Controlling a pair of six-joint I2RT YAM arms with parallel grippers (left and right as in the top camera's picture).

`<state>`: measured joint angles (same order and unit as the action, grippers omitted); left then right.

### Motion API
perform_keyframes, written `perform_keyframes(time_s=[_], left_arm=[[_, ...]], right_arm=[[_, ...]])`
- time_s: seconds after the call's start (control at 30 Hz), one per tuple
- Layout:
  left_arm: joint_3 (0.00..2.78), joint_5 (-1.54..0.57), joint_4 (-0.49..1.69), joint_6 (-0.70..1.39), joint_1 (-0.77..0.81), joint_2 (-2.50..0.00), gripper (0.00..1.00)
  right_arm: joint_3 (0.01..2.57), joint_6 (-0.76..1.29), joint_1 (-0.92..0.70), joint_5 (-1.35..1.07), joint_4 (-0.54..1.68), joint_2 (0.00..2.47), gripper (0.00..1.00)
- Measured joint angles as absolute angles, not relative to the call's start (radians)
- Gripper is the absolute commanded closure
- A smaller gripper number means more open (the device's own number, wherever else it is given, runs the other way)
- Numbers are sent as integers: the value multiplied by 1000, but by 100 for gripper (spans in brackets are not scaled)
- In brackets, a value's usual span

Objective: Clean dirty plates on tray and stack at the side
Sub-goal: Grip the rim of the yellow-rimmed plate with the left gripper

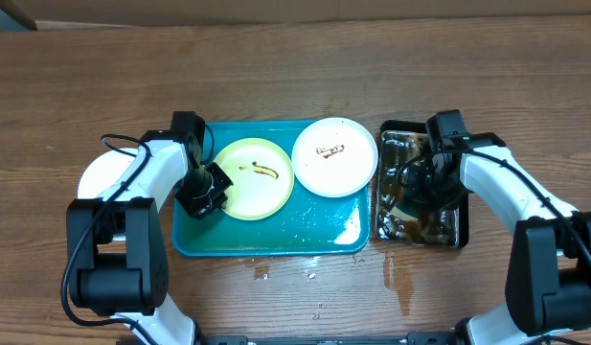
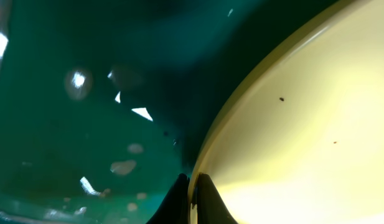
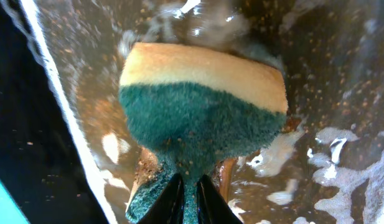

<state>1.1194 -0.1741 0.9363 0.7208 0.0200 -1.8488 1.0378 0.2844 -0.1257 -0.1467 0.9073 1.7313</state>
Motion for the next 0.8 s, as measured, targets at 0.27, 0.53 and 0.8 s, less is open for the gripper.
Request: perform_keyframes(time_s=[0.27,0.53,0.8], left_arm=[[1119,-159,959,664,20,-1849,95],[1119,-152,953,619,20,-1849,96],[1119,-151,963,556,20,-1849,96]], right_arm=[[1016,288,-126,-141,889,1731,78],[994,287,-125,-134,874,1731,69],[992,288,-126,-143,854,1731,96]])
